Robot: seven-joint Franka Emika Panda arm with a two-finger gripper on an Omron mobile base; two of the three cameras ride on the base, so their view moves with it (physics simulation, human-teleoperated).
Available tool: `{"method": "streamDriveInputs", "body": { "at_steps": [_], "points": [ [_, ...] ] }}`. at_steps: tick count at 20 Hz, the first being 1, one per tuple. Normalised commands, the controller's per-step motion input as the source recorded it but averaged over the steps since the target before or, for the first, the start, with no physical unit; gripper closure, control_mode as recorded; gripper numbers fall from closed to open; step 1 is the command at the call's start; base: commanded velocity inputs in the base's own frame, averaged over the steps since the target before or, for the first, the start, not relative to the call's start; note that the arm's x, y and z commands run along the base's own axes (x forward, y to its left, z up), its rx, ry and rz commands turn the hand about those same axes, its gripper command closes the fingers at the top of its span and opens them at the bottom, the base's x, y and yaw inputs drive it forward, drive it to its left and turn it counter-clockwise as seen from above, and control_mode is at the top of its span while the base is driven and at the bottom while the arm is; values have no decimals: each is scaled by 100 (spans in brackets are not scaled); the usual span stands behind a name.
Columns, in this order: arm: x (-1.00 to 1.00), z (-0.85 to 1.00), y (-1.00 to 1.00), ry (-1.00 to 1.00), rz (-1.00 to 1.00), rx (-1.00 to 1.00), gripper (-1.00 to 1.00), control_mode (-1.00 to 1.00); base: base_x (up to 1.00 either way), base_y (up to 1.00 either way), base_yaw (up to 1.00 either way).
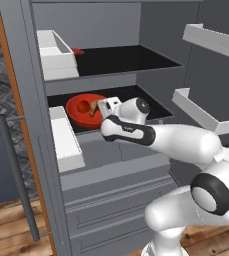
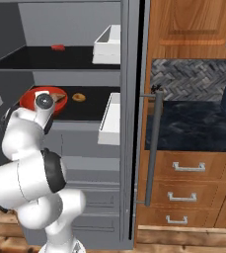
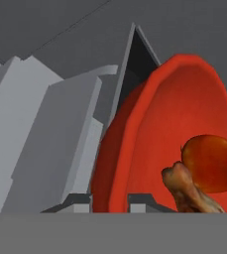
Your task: Pick the chicken drumstick and tomato from their plates and place them in the bowl. Then put the bowl in the fridge.
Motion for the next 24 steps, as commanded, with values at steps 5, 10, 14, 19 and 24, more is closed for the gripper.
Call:
{"method": "streamDriveInputs", "body": {
  "at_steps": [5,10,14,19,24],
  "points": [
    [30,-7,11,9,0,0,100,-100,0,0,0],
    [22,-12,9,4,0,0,100,-100,0,0,0],
    [20,-11,9,0,0,0,100,-100,0,0,0],
    [26,-18,11,0,0,-1,100,-100,0,0,0],
    [29,-19,11,0,0,-1,100,-100,0,0,0]
  ]
}}
